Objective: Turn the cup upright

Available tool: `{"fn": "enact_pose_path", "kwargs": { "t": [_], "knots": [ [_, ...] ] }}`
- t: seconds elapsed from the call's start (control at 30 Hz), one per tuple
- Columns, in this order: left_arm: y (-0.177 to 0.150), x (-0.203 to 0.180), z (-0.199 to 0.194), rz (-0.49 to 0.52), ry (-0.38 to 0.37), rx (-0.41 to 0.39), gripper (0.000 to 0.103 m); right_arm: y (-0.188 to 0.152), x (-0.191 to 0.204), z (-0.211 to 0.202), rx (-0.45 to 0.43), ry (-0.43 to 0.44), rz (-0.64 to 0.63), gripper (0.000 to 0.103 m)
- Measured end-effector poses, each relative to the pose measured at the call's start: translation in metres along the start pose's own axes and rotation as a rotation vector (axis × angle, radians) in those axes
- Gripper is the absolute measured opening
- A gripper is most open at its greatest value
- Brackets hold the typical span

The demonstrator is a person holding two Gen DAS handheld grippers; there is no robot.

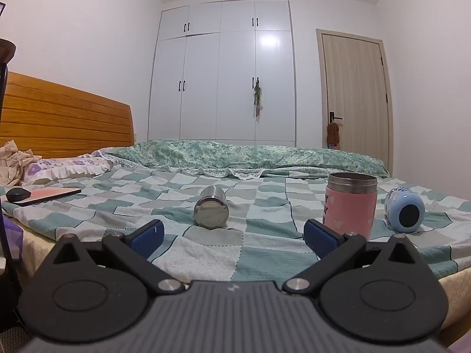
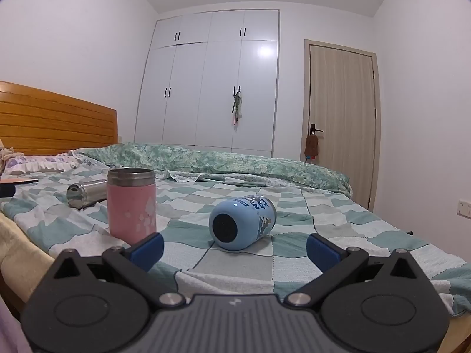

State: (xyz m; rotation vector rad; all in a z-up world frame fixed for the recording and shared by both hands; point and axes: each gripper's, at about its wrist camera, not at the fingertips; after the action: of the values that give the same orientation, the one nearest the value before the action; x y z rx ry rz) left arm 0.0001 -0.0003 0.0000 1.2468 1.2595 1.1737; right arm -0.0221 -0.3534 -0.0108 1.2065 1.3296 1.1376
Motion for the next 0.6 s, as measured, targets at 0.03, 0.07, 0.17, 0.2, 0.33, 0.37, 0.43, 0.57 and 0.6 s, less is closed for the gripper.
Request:
{"fn": "enact_pose_path", "kwargs": {
  "t": [0.03,0.07,0.17,0.2,0.33,0.37,0.43,0.57,0.6],
  "knots": [
    [0.0,-0.0003,0.0,0.0,0.0,0.0,0.103,0.0,-0.0004,-0.0001,-0.001,0.0,0.001,0.103],
    [0.0001,-0.0006,-0.0001,0.001,-0.001,0.0,0.103,0.0002,0.0001,-0.0001,0.002,-0.001,-0.01,0.103],
    [0.0,-0.0002,0.0,0.0,0.0,0.0,0.103,0.0001,0.0,0.0,0.0,-0.001,-0.005,0.103],
    [0.0001,-0.0003,0.0,0.0,0.0,0.0,0.103,0.0001,0.0003,0.0001,0.0,-0.002,-0.006,0.103],
    [0.0,-0.0003,0.0,0.001,0.0,0.0,0.103,0.0001,0.0002,0.0002,0.0,-0.001,-0.001,0.103],
    [0.0001,-0.0006,0.0001,0.0,0.001,0.0,0.103,0.0001,0.0001,0.0001,0.0,-0.001,-0.001,0.103],
    [0.0,-0.0004,0.0,0.001,0.0,0.0,0.103,0.0002,0.0005,-0.0002,-0.001,-0.002,-0.002,0.103],
    [0.0,-0.0006,0.0001,0.001,0.0,0.0,0.103,0.0003,0.0004,0.0001,-0.001,-0.001,0.0,0.103],
    [0.0001,-0.0006,0.0001,0.001,0.0,0.0,0.103,0.0003,0.0004,0.0004,0.001,-0.001,-0.001,0.103]
  ]
}}
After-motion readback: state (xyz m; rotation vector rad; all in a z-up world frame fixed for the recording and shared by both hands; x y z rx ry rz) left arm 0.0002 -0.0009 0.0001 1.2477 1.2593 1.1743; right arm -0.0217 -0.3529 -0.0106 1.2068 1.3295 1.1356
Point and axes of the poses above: each gripper's, at about its wrist camera, not at the fingertips, and z roughly the way its jaws point, x to its left, y to its top, and after that the axes turned 2 degrees about -x, right-handed
